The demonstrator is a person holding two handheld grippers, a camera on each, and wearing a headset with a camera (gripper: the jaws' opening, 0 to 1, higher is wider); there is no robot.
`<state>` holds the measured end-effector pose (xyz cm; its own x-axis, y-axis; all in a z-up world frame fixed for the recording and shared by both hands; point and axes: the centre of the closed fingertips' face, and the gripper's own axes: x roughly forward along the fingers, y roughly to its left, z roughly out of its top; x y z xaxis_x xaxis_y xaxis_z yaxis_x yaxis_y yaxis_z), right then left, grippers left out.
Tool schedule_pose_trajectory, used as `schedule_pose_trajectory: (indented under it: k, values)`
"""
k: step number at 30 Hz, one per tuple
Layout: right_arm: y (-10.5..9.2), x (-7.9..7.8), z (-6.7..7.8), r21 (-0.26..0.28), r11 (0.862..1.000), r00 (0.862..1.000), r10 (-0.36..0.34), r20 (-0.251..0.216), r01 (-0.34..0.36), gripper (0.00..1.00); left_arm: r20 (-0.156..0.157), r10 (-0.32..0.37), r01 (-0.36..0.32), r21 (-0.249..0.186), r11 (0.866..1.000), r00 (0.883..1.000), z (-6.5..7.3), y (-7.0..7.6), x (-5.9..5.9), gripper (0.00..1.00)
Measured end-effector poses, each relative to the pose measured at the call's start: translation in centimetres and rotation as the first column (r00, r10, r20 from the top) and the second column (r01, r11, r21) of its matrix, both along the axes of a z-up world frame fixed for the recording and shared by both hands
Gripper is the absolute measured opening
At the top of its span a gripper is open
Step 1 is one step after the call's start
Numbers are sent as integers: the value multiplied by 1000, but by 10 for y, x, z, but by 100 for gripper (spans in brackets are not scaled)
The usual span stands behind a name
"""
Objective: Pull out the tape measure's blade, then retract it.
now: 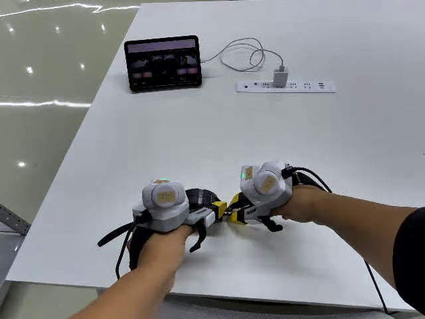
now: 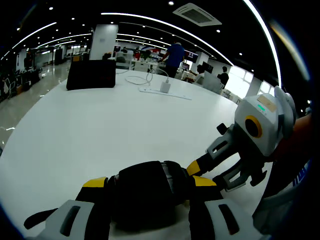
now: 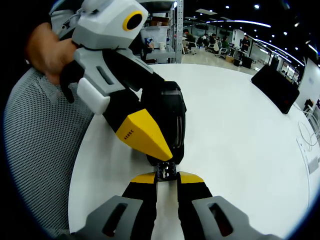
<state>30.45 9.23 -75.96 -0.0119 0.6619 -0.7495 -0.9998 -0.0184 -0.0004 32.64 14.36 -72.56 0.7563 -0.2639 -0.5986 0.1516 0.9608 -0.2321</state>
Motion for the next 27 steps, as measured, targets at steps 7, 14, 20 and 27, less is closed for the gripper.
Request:
schedule_pose_trajectory:
  k: [7,14,20,27]
  values:
    - [5,-1,0,6,1000,1000,6,2,-6,10,0,-1,1,-2,1000,1000,0,0,0,59]
    - [8,-1,0,7,1000,1000,9,-2,-9,11,0,-1,1,-2,1000,1000,0,0,0,59]
    - [8,-1,0,10,1000,1000,2,-6,-2,11,0,-2,2,-1,1000,1000,0,0,-1,59]
    - [8,-1,0,11,1000,1000,-1,-10,1,11,-1,-2,2,0,1000,1000,0,0,-1,59]
